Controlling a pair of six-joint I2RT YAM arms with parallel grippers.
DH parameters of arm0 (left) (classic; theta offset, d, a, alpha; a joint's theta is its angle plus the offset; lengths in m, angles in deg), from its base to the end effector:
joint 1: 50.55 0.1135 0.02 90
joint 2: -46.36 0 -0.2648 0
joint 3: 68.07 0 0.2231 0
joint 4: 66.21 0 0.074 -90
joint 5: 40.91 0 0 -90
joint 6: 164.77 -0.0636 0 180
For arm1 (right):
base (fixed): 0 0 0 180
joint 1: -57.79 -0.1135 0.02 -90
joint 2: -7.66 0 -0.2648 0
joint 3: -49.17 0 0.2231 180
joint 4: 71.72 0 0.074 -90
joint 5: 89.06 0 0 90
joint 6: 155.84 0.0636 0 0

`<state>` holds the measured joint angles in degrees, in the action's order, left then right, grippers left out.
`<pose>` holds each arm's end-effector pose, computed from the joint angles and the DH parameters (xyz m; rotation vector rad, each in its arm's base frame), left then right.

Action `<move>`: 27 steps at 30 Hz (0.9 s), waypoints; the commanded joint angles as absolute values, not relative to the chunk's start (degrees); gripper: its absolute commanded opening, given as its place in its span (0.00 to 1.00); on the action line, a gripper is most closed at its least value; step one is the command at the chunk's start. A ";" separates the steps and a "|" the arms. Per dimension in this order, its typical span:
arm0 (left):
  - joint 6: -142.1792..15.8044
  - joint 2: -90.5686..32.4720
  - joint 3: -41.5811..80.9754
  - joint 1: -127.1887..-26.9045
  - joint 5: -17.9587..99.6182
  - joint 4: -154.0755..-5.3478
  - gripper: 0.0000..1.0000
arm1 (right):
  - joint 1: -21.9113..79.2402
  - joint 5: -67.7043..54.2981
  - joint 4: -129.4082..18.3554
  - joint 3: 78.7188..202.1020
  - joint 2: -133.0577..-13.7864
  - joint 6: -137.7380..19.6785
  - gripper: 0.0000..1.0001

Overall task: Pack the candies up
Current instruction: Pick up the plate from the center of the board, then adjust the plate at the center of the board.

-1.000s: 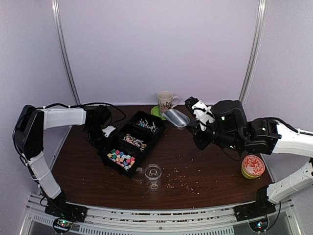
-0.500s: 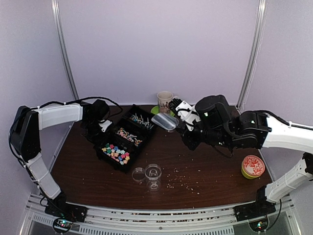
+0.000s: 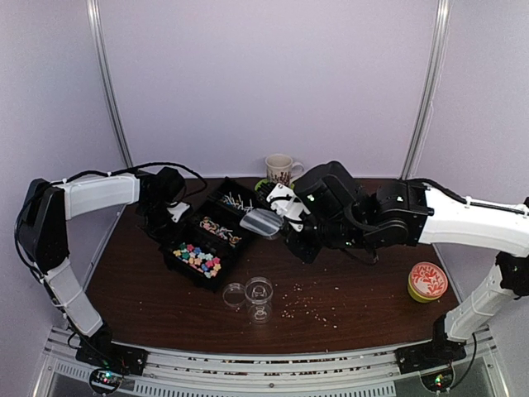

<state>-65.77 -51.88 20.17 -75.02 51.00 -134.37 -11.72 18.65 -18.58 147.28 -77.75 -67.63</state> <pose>0.2793 -0.1248 0.2022 0.3898 2.9079 -0.0408 0.1297 0.2919 0.3392 -1.1782 1.9199 0.2872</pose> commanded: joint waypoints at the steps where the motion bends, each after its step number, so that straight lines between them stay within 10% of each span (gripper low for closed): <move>1: -64.16 -47.90 21.63 -74.59 45.28 -126.08 0.00 | -11.98 18.94 -17.94 148.32 -76.92 -67.09 0.00; 27: -61.31 -38.42 12.42 -70.79 16.81 -107.44 0.00 | -11.72 29.17 -28.56 132.63 -57.38 -63.70 0.00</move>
<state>-62.28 -42.98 11.40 -71.34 30.61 -123.16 -11.72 24.34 -25.05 134.60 -60.31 -65.22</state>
